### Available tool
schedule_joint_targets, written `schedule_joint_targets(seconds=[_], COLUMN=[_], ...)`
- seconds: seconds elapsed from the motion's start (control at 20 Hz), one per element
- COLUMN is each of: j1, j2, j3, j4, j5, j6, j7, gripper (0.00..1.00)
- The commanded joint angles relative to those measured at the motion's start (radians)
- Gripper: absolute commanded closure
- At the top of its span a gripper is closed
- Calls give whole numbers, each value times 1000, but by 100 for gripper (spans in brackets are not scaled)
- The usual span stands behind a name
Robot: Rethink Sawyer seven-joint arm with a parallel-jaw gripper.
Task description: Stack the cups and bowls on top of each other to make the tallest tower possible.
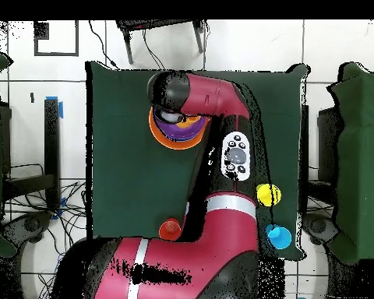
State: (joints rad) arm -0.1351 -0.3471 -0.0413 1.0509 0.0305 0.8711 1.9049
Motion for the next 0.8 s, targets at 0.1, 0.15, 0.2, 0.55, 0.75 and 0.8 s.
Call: schedule_joint_targets(seconds=[0.1, 0.15, 0.2, 0.55, 0.75, 0.8], j1=[4, 3, -2, 1, 1, 2], j2=[65, 65, 69, 98, 100, 100], j3=[78, 80, 86, 86, 83, 82], j4=[28, 36, 37, -2, -3, -3], j5=[-44, -45, -44, -42, -47, -49], j6=[-89, -97, -101, -91, -98, -101], j7=[17, 14, 8, 1, -1, 0], gripper=[100, 100, 100, 100, 100, 100])
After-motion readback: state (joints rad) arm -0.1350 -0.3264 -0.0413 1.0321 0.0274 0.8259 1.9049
